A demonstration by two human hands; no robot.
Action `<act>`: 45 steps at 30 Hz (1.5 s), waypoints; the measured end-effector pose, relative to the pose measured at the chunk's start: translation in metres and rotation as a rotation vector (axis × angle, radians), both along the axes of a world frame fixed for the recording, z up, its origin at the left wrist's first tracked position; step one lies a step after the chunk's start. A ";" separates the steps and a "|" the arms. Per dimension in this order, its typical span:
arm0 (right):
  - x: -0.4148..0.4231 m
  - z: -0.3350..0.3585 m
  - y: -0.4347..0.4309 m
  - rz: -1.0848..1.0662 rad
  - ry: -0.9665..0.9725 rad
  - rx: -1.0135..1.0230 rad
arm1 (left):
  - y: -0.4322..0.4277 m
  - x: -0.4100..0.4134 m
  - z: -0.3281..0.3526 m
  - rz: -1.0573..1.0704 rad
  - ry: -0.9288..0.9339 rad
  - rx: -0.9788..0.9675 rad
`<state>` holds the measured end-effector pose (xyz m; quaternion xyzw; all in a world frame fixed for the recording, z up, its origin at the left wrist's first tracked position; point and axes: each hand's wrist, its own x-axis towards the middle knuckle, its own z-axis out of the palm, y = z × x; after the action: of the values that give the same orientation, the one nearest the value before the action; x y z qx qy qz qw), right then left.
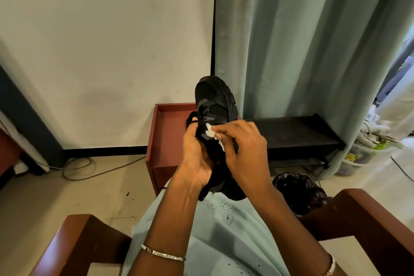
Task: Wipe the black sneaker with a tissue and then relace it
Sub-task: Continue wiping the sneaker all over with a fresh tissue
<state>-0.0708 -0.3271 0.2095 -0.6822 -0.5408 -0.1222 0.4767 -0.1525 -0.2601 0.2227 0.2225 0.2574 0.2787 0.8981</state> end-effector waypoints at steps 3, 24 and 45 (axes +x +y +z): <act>-0.007 -0.005 -0.011 0.021 -0.033 -0.022 | 0.005 -0.003 -0.005 0.043 0.000 -0.053; -0.022 -0.028 -0.035 0.026 0.019 0.009 | 0.010 -0.017 -0.016 0.056 0.039 -0.069; 0.020 0.023 -0.024 0.199 -0.075 -0.519 | 0.018 -0.015 -0.035 0.118 0.142 0.042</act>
<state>-0.0510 -0.3507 0.2326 -0.7200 -0.6356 0.0425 0.2753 -0.1677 -0.2424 0.1873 0.2449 0.3272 0.3200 0.8547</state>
